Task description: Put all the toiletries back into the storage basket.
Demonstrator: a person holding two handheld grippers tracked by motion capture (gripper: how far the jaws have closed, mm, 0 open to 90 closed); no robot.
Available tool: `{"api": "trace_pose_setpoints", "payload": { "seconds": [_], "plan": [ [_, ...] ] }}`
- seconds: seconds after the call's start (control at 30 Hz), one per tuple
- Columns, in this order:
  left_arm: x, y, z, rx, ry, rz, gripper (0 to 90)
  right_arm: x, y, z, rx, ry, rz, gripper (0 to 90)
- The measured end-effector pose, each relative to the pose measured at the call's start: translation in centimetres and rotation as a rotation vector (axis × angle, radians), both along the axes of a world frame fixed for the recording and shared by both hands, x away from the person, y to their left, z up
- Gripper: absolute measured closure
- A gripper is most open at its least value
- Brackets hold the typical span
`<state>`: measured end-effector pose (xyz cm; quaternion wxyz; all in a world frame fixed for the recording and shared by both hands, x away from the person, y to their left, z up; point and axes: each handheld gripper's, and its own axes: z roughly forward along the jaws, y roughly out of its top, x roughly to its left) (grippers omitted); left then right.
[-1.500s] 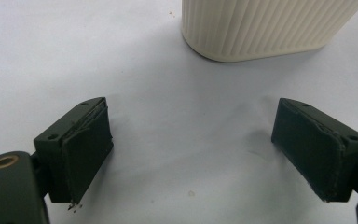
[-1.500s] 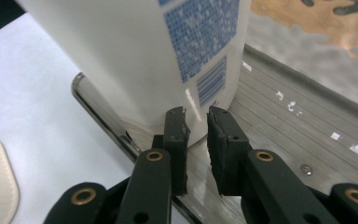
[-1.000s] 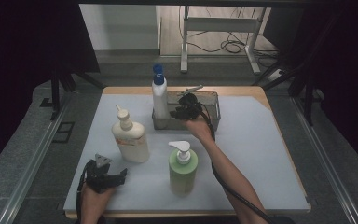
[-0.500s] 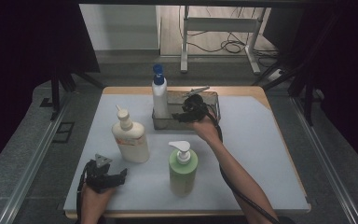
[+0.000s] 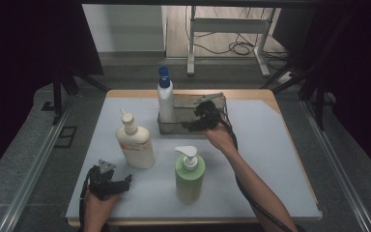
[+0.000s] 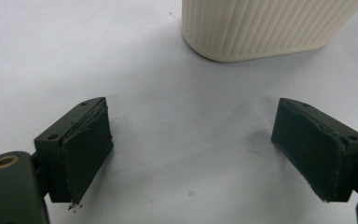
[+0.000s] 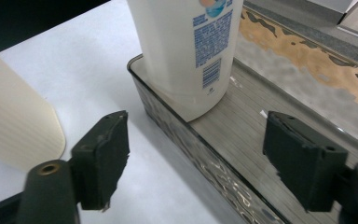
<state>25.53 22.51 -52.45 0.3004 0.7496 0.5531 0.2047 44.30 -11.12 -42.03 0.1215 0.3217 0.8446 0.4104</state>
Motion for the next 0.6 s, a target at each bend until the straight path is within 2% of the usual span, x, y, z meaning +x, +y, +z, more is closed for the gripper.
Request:
{"api": "trace_pose_setpoints", "payload": {
  "seconds": [0.2, 0.6],
  "plan": [
    [0.0, 0.0, 0.0, 0.0, 0.0, 0.0, 11.7, -0.8, -0.5, 0.0, -0.007, 0.001, 0.019, 15.4],
    [0.0, 0.0, 0.0, 0.001, 0.0, 0.0, 11.7, -2.1, -1.4, 0.0, -0.008, -0.012, 0.048, 11.2]
  ]
}}
